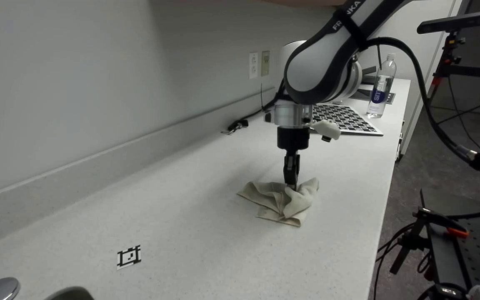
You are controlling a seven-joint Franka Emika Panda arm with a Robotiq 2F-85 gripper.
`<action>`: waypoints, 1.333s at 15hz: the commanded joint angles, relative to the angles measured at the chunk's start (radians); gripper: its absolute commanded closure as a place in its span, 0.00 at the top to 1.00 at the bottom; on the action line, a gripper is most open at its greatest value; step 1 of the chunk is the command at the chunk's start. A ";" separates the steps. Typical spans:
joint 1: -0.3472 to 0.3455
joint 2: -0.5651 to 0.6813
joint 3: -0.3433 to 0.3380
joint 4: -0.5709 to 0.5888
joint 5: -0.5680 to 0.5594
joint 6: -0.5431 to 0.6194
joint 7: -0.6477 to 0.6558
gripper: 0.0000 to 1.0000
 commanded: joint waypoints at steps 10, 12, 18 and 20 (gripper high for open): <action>0.025 0.293 -0.014 0.411 -0.171 -0.046 -0.039 0.00; 0.036 0.353 -0.012 0.517 -0.203 -0.053 -0.033 0.00; 0.070 0.514 -0.003 0.806 -0.256 -0.079 -0.025 0.00; 0.082 0.568 -0.004 0.897 -0.269 -0.095 -0.022 0.00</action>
